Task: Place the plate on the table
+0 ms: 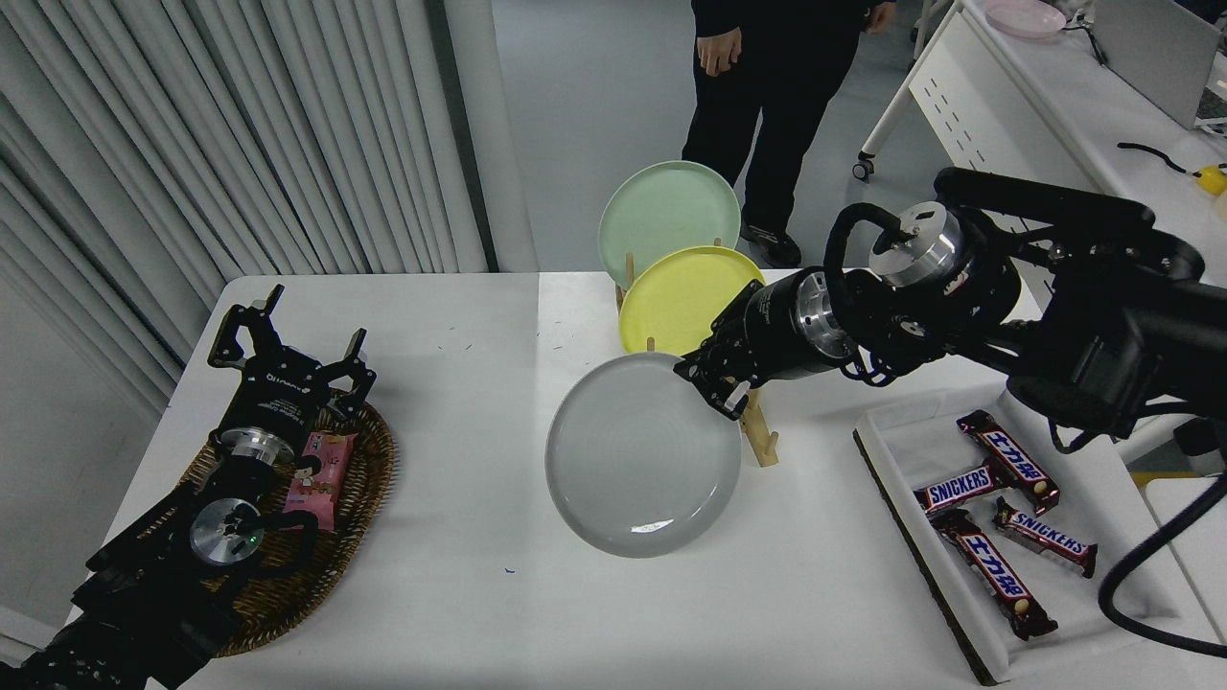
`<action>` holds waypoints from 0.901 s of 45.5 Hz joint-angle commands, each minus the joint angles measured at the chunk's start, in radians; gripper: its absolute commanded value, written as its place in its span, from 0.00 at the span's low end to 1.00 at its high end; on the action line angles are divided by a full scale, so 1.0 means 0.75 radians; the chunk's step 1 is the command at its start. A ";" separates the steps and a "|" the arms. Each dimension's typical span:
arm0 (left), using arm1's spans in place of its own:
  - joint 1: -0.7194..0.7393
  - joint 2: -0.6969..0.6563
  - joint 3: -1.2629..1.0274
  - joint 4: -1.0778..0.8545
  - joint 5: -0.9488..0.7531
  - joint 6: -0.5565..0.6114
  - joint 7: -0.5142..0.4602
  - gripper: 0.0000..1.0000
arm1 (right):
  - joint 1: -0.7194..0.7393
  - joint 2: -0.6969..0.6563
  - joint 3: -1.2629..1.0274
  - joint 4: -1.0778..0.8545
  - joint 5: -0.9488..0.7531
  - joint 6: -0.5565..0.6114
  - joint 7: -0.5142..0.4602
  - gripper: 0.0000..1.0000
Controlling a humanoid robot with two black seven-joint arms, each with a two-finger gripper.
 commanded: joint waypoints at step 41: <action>0.000 0.000 0.001 0.001 0.000 -0.001 0.000 1.00 | -0.480 0.313 0.275 -0.466 0.025 -0.064 -0.015 0.00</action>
